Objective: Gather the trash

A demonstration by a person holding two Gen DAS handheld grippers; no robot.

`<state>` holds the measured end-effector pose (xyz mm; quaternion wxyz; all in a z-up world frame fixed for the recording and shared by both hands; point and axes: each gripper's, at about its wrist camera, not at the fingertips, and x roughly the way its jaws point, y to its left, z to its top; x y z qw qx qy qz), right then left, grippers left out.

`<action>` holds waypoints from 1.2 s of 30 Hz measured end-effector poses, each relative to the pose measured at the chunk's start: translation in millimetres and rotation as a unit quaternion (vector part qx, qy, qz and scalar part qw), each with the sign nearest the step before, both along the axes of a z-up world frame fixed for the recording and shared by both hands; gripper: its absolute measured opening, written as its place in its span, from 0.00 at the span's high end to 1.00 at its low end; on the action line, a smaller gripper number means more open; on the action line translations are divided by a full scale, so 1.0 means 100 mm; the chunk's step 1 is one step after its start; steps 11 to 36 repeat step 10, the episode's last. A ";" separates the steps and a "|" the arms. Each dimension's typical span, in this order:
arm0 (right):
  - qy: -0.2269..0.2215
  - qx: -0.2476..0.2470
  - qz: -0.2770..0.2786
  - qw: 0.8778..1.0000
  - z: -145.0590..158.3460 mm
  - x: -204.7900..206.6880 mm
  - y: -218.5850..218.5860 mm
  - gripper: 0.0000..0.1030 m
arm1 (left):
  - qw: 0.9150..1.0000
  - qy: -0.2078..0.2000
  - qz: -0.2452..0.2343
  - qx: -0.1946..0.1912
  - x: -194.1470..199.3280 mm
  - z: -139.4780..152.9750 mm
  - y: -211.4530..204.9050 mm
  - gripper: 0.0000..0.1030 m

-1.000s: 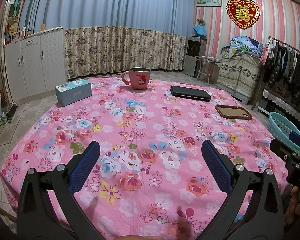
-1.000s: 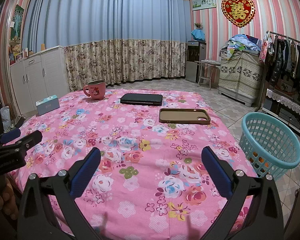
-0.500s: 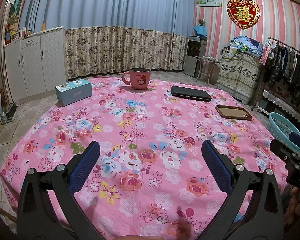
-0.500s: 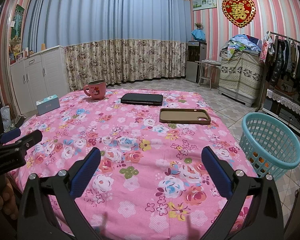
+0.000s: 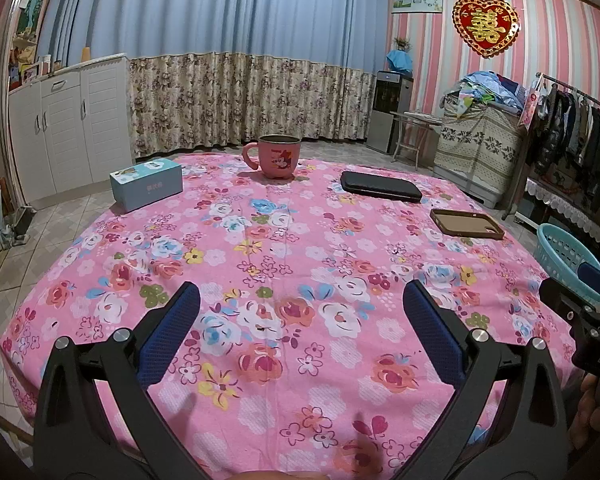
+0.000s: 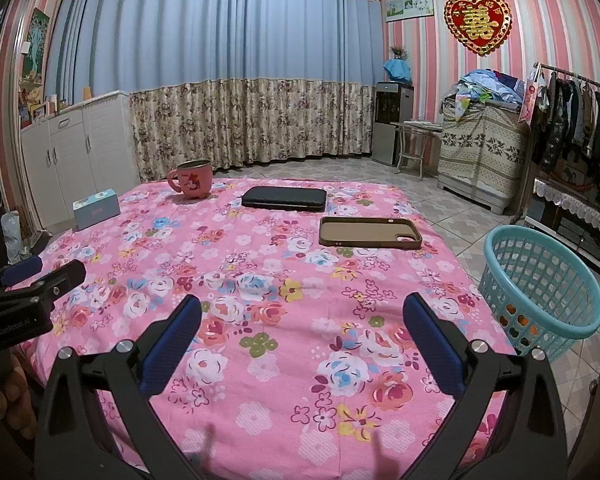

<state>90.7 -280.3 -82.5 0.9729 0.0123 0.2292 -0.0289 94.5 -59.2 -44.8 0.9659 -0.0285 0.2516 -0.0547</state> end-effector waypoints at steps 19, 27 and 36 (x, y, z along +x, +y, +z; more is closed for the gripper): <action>0.000 -0.001 0.001 1.000 0.00 0.00 0.02 0.04 | 1.000 -0.003 0.001 0.002 -0.02 0.00 -0.02 0.05; 0.000 -0.001 0.001 1.000 0.00 0.00 0.02 0.04 | 1.000 -0.003 0.001 0.002 -0.02 0.00 -0.02 0.05; 0.000 -0.001 0.001 1.000 0.00 0.00 0.02 0.04 | 1.000 -0.003 0.001 0.002 -0.02 0.00 -0.02 0.05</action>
